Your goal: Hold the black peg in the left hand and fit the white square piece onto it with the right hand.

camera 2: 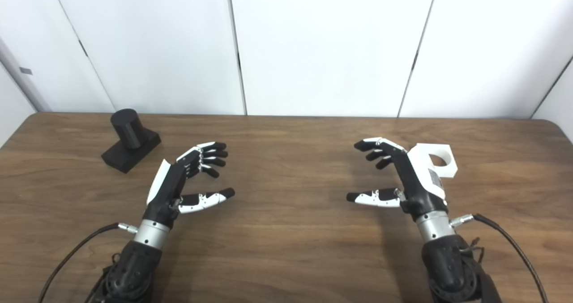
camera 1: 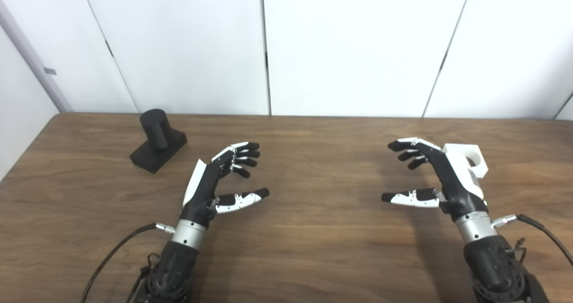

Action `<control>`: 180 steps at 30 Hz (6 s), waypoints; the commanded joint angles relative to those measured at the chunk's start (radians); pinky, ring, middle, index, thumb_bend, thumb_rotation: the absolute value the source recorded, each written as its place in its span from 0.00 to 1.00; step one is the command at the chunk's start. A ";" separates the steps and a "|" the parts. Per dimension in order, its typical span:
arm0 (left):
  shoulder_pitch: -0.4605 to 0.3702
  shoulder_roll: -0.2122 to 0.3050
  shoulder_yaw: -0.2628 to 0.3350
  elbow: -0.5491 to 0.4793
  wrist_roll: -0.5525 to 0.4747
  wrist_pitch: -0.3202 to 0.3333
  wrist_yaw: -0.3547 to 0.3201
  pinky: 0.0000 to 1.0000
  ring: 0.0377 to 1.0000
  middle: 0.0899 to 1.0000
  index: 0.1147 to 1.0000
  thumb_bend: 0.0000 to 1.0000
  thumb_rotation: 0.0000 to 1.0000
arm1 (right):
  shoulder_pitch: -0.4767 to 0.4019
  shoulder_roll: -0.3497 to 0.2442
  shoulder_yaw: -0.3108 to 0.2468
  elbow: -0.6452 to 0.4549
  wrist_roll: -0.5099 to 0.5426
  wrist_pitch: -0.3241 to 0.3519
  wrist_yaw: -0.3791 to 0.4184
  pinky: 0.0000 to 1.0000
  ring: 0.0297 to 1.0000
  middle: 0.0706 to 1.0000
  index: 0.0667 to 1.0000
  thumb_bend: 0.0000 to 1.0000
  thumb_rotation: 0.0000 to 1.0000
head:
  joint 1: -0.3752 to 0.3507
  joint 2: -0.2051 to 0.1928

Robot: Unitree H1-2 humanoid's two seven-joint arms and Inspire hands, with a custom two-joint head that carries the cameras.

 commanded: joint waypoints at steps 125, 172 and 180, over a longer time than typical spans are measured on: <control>-0.236 0.261 0.130 -0.161 0.550 0.691 0.248 0.84 0.97 0.98 0.84 1.00 0.36 | -0.014 -0.021 -0.038 -0.124 0.072 0.124 0.076 0.58 0.65 0.69 0.67 0.73 0.00 | 0.346 -0.167; -0.343 0.364 -0.176 0.221 0.679 0.861 0.078 0.87 1.00 1.00 0.88 1.00 0.65 | 0.003 -0.031 -0.046 -0.165 0.068 0.132 0.102 0.55 0.65 0.71 0.65 0.72 0.00 | 0.331 -0.133; -0.349 0.356 -0.177 0.261 0.661 0.860 0.071 0.88 1.00 1.00 0.89 1.00 0.62 | 0.008 -0.030 -0.054 -0.179 0.083 0.141 0.113 0.55 0.65 0.71 0.66 0.71 0.00 | 0.326 -0.122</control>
